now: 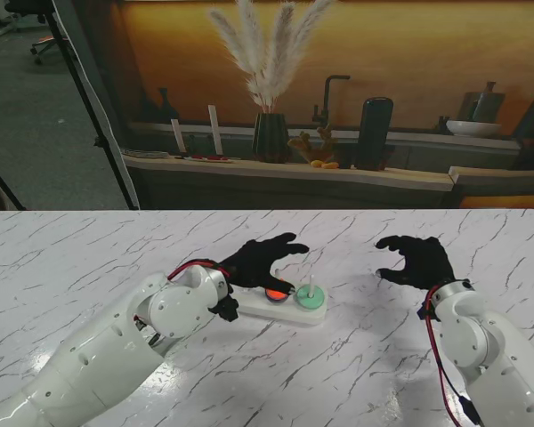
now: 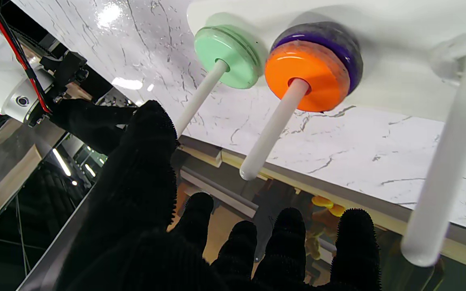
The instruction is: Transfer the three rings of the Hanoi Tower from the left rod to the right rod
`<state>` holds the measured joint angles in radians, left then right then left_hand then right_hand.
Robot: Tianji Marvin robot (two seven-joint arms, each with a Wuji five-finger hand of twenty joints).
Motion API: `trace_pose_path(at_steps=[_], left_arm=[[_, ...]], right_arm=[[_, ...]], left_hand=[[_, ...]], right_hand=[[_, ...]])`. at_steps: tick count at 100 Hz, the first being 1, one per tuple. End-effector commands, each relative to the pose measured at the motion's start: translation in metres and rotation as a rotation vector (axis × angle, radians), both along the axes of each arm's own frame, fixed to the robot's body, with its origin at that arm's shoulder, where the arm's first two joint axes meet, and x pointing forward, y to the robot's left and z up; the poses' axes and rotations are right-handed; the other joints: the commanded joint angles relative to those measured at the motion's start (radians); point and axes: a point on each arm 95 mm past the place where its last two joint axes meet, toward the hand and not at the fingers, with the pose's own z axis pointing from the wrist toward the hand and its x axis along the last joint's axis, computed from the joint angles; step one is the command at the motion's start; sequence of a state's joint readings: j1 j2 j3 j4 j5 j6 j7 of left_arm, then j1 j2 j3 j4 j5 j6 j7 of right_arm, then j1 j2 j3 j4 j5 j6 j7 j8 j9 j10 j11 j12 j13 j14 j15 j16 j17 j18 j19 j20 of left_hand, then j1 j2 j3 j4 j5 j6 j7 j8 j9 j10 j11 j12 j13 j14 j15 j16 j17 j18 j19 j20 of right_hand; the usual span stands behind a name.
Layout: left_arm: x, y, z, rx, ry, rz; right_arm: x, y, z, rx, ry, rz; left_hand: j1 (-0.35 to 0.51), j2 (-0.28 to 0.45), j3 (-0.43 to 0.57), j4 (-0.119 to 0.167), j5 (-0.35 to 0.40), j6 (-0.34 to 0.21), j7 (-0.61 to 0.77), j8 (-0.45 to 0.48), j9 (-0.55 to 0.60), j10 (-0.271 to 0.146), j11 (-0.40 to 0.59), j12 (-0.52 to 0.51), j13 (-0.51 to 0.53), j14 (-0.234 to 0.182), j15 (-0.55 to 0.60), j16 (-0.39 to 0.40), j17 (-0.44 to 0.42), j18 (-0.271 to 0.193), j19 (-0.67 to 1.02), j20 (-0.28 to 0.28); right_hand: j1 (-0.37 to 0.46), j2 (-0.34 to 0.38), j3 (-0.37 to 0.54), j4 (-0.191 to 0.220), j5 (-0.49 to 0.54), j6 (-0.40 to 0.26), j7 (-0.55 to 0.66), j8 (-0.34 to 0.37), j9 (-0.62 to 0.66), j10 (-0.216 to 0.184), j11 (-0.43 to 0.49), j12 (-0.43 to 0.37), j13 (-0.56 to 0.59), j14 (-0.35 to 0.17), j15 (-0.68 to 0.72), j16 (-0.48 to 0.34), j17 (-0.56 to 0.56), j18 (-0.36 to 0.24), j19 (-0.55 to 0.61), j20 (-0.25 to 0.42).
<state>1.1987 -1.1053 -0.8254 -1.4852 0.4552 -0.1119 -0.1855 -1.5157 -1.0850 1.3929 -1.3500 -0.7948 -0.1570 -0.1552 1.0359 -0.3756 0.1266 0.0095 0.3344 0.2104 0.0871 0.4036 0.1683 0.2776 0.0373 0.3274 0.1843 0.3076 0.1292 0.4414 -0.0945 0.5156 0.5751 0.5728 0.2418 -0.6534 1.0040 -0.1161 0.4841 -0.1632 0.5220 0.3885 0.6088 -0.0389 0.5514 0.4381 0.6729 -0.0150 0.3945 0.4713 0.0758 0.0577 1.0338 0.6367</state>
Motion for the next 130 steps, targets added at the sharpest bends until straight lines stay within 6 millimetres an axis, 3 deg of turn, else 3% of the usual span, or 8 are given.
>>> trace_pose_path(at_steps=[1, 33, 62, 130], left_arm=[[-0.002, 0.001, 0.001, -0.001, -0.005, -0.022], [-0.004, 0.014, 0.002, 0.022, -0.026, -0.005], [-0.008, 0.025, -0.008, 0.091, -0.034, 0.012], [-0.004, 0.016, -0.021, 0.353, -0.111, -0.016]], right_arm=[[-0.001, 0.005, -0.003, 0.008, 0.003, 0.007], [-0.001, 0.007, -0.002, 0.009, 0.003, 0.012], [-0.001, 0.008, -0.002, 0.009, 0.005, 0.014], [-0.002, 0.010, -0.004, 0.014, 0.011, 0.017]], left_hand=[[-0.005, 0.005, -0.012, 0.013, -0.003, 0.008, 0.003, -0.015, -0.004, -0.005, -0.009, -0.011, -0.024, -0.017, -0.015, -0.010, -0.001, 0.012, -0.034, 0.010], [-0.002, 0.008, -0.020, 0.015, 0.005, 0.008, 0.008, -0.009, 0.003, -0.006, -0.008, -0.010, -0.019, -0.019, -0.013, -0.009, 0.004, 0.013, -0.035, 0.021], [-0.001, -0.003, -0.024, 0.017, 0.013, 0.013, 0.019, 0.002, 0.004, -0.003, -0.008, -0.009, -0.020, -0.017, -0.012, -0.007, 0.004, 0.015, -0.034, 0.028], [-0.126, 0.006, -0.065, 0.010, -0.019, 0.076, 0.019, 0.039, -0.013, 0.000, -0.010, -0.012, -0.045, -0.008, -0.026, -0.017, -0.021, 0.018, -0.100, 0.014]], right_hand=[[0.000, 0.016, 0.016, 0.036, -0.004, -0.019, 0.008, 0.015, 0.003, -0.003, 0.004, -0.008, -0.016, 0.002, 0.008, -0.006, -0.009, 0.316, 0.014, -0.008], [0.001, 0.017, 0.017, 0.037, -0.004, -0.019, 0.009, 0.014, 0.004, -0.003, 0.005, -0.009, -0.017, 0.002, 0.008, -0.006, -0.009, 0.316, 0.014, -0.008], [0.000, 0.018, 0.016, 0.037, -0.004, -0.018, 0.009, 0.014, 0.003, -0.003, 0.004, -0.009, -0.017, 0.001, 0.009, -0.006, -0.009, 0.316, 0.014, -0.009], [-0.001, 0.020, 0.016, 0.037, -0.004, -0.014, 0.010, 0.013, 0.003, -0.004, 0.006, -0.009, -0.016, 0.000, 0.010, -0.006, -0.009, 0.315, 0.016, -0.009]])
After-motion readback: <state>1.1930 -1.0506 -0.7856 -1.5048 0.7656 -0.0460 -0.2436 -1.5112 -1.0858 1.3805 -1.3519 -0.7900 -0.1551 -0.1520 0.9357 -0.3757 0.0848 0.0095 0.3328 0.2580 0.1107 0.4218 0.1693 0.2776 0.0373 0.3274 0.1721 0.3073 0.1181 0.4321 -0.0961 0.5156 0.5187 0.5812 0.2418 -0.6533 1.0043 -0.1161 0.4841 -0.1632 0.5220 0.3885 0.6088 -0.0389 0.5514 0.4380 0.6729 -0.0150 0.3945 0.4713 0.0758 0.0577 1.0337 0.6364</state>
